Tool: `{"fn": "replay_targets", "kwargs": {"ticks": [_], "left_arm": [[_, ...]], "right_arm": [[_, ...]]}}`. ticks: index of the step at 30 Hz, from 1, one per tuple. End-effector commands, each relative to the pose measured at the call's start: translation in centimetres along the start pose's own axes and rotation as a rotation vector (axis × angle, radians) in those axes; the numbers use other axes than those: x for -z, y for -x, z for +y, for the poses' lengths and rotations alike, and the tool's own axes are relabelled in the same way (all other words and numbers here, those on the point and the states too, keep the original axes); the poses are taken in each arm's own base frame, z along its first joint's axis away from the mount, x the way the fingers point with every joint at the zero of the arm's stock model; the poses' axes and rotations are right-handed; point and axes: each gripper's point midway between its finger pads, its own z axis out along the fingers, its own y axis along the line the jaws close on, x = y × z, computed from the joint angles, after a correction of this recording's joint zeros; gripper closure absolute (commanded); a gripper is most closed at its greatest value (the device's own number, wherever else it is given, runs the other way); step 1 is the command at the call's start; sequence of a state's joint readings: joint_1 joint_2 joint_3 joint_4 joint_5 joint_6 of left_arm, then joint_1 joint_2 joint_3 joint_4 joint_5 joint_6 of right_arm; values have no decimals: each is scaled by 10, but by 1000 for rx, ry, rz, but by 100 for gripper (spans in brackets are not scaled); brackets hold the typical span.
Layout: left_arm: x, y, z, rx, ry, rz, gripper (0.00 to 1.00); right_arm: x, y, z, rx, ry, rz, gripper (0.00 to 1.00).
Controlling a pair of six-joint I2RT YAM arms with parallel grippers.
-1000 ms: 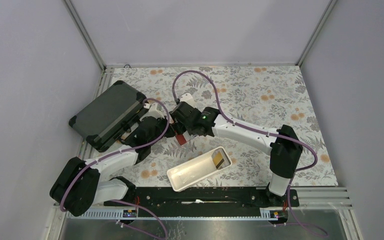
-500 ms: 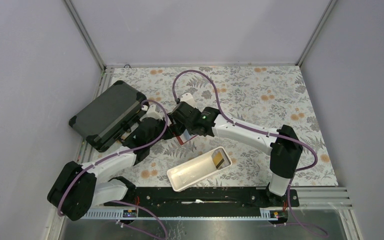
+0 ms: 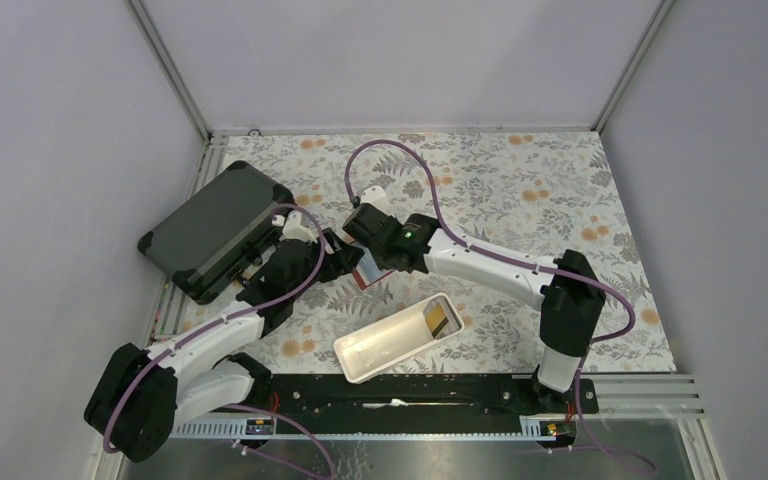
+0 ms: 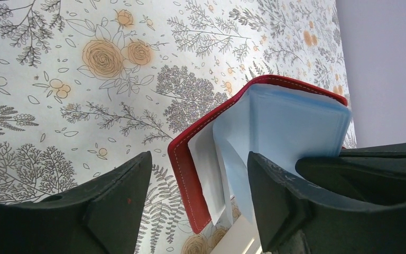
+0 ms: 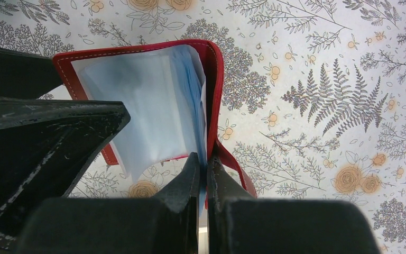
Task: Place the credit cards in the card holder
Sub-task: Open the card holder at the center of the board, then place the card holder at the center of the board.
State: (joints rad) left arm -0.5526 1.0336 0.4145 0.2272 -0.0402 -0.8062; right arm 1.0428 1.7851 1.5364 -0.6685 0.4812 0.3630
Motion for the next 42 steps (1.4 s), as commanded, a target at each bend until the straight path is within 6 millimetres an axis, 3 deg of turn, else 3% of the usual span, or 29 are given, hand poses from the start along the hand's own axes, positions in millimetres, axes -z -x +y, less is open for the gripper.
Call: {"fn": "replay_targets", "kwargs": {"ticks": [1,3,10,12,17,22,29,31,35,42], "left_arm": [[0,4,4,2,22,-28,32],[-3,1,4,4,18,-13,34],[-1,2,6,23,37,-18,59],[0,2,7,28,36,-22,60],[3,0,-4,55,-35,-24,64],[12,0,-14,65,-118,-37,78],[21,1,-31,5,-250,-17,100],[19,-1,-31,-3,-260,4,100],[9,-2,-14,-5,-197,35,100],[-18,-17,-5,-39,-174,155,100]], "right_arm": [[12,18,2,-28,-9,-58,100],[12,18,3,-27,-6,-61,100],[15,17,2,-27,-7,-63,100],[15,17,3,-28,-5,-64,100],[15,15,5,-33,10,-63,100],[17,14,3,-37,24,-70,100],[12,11,7,-72,183,-54,100],[11,11,13,-84,285,-48,100],[-1,12,2,-108,352,-38,100],[-43,0,-15,-111,340,29,96]]}}
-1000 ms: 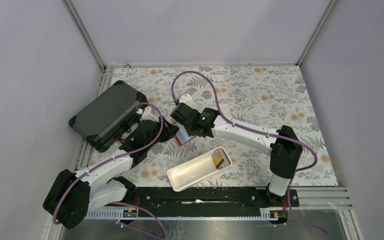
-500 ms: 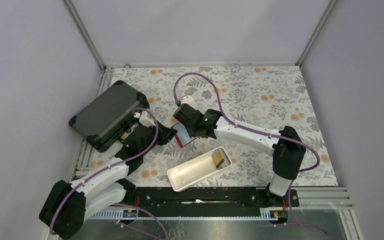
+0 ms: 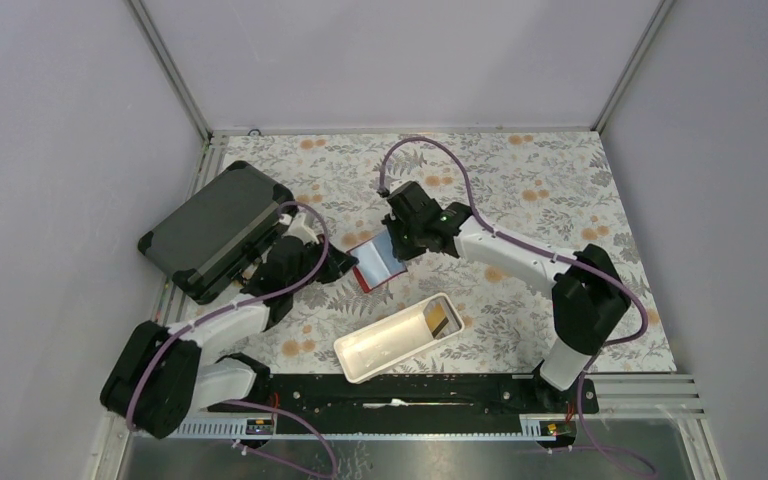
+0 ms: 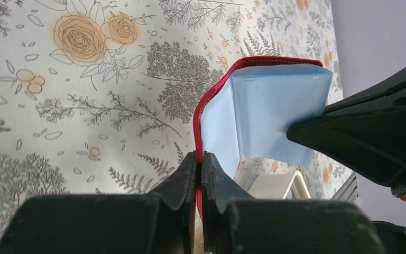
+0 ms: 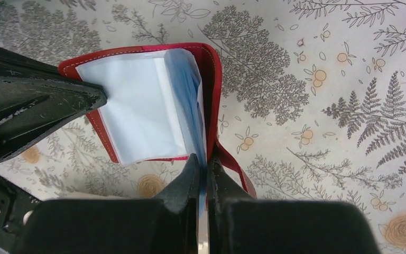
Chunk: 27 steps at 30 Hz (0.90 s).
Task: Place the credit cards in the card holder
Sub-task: Place the card holder at the center of the board.
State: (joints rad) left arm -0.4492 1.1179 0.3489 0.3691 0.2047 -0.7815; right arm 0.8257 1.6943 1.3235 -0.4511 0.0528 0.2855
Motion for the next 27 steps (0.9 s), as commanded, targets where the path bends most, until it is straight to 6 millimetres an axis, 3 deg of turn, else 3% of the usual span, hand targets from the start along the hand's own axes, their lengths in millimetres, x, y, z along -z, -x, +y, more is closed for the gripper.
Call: {"fn": "replay_targets", "kwargs": {"ticks": [1,8,10,13,16,20,23,27], "left_arm": [[-18,3,-12,-56,-68,61,100],[-35,1,11,-49,14,92,100],[-38,-2,14,-46,21,112,100],[-41,-6,16,-34,24,136,100],[-42,-7,17,-26,31,144,100],[-43,-5,15,-27,33,145,100],[-45,-4,17,-38,42,150,100],[-48,-3,20,-66,55,163,100]], "right_arm": [[-20,15,-6,12,33,-25,92],[-47,10,-54,-56,-111,5,62],[-48,8,-68,-72,-159,3,53],[-40,10,-75,-85,-175,-1,49],[-25,19,-60,-94,-100,-31,49],[-11,26,-23,-101,107,-53,54],[-24,13,-6,-119,206,17,62],[-46,-4,-4,-146,226,68,68]]}}
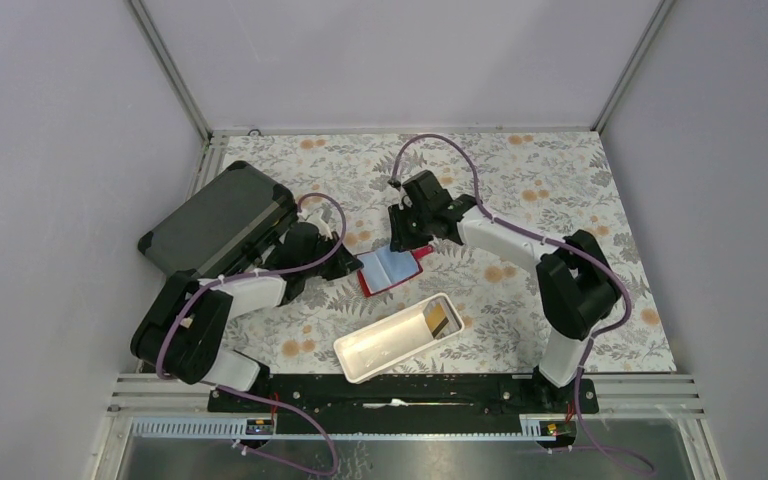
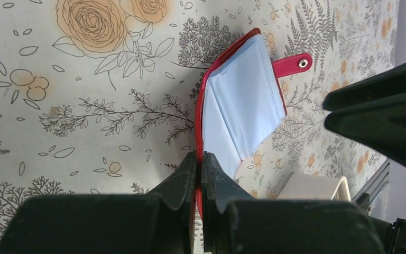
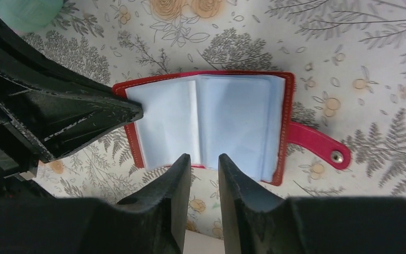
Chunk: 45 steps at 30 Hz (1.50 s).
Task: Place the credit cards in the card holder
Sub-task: Place the card holder at the center of the board.
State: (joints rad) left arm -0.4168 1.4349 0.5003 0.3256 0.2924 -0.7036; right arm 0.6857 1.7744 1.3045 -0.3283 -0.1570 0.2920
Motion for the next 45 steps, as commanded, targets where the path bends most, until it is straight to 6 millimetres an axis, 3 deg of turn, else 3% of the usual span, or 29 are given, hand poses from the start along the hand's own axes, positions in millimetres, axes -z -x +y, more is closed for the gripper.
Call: {"fn": "replay_targets", "kwargs": {"ticks": [1,9,18,26,33,45], "left_arm": [[-6,20,-10,-66,-26,-24,100],[-16,27,-1,-132,31,-11,98],[-9,43,6,-175,118,-54,60],[16,73,-36,-196,83,-186,35],[27,76,-96,-170,-93,-257,36],[-5,50,-86,5,-174,-226,45]], "right_arm": [[-21,-20,12,-37,97,63,68],[-45,-39,-6,-43,39,101,69],[-55,-58,-20,-66,-7,124,69],[-57,-66,-23,-84,-17,131,69],[-55,-63,-24,-87,-24,121,69],[-48,-57,-21,-97,-25,98,69]]}}
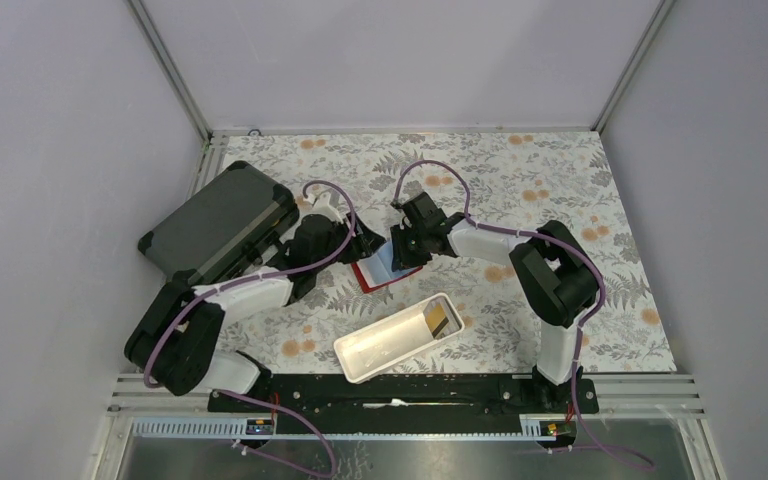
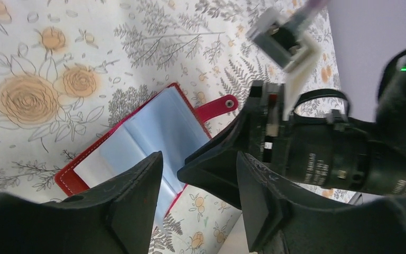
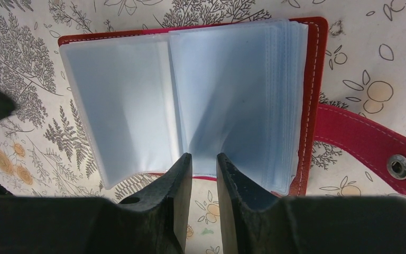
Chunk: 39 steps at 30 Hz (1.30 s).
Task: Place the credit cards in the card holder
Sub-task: Place the card holder at the center of the board.
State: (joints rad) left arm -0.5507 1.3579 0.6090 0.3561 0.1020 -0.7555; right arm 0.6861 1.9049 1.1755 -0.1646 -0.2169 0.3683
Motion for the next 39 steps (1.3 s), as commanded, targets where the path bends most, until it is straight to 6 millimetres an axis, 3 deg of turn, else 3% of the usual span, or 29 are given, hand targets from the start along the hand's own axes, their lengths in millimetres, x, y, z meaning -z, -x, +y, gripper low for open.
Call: {"fn": "replay_targets", "kwargs": {"ticks": [1,11,17,22,31,39], "left_arm": [[-13,0,-13,75,-92,-27,45],[-18,-31,26,99,33,39,46],[-13,-56,45,101,73,108,46],[-7,-64,56,80,116,125,46],[-1,-59,52,33,105,124,44],[7,-51,47,-47,91,119,40]], "right_arm": [[7,-1,-7,-6,-45,-17,69],[22,4,0,-3,-28,-50,66],[50,10,17,26,32,-73,62],[80,7,20,43,24,-88,59],[135,-41,-4,38,-85,-41,54],[168,-84,-4,-87,-59,-23,54]]}}
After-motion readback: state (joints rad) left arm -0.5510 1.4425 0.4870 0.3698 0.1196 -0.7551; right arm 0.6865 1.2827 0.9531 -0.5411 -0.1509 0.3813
